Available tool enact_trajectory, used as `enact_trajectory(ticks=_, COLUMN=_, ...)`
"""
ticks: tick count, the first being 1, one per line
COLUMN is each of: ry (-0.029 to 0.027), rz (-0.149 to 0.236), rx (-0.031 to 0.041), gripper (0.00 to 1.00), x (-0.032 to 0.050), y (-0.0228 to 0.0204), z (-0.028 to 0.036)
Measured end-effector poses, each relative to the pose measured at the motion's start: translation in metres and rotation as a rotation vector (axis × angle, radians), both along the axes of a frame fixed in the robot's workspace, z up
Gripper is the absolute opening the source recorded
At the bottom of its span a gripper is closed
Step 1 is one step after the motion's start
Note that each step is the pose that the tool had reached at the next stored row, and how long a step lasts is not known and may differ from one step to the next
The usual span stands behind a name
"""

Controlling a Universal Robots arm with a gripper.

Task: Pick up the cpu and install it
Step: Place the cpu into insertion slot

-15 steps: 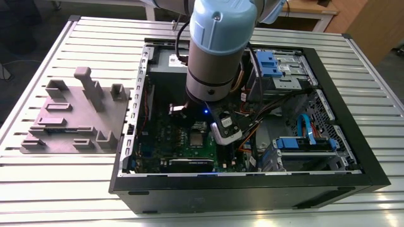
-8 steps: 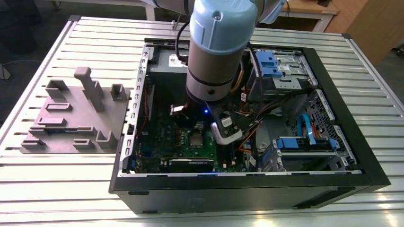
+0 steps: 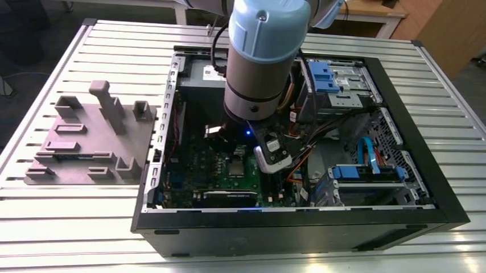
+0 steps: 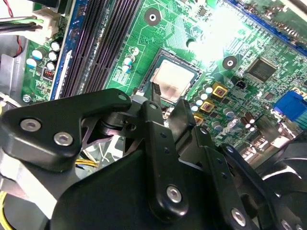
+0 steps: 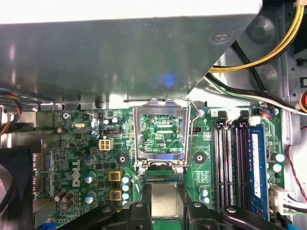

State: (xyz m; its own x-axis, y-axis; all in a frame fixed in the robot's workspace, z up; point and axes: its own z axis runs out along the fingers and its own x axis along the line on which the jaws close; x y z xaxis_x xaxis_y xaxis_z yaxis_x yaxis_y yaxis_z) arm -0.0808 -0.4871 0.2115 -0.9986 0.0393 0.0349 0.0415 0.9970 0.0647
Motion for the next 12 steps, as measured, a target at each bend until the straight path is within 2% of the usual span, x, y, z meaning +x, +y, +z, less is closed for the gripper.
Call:
enact_trajectory(ticks=5, ry=0.0001, rz=0.0, rx=-0.0002, gripper=0.35, x=0.0, y=-0.0013, z=-0.0005)
enact_trajectory(ticks=6, ry=0.0001, rz=0.0, rx=-0.0002, gripper=0.41, x=0.0, y=-0.0018, z=-0.0009)
enact_trajectory(ticks=7, ry=0.0001, rz=0.0, rx=-0.0002, gripper=0.41, x=0.0, y=-0.0024, z=-0.0013)
enact_trajectory(ticks=8, ry=0.0001, rz=0.0, rx=-0.0002, gripper=0.47, x=0.0, y=-0.0032, z=-0.0018)
enact_trajectory(ticks=12, ry=0.0001, rz=0.0, rx=-0.0001, gripper=0.47, x=0.0, y=-0.0073, z=-0.0064)
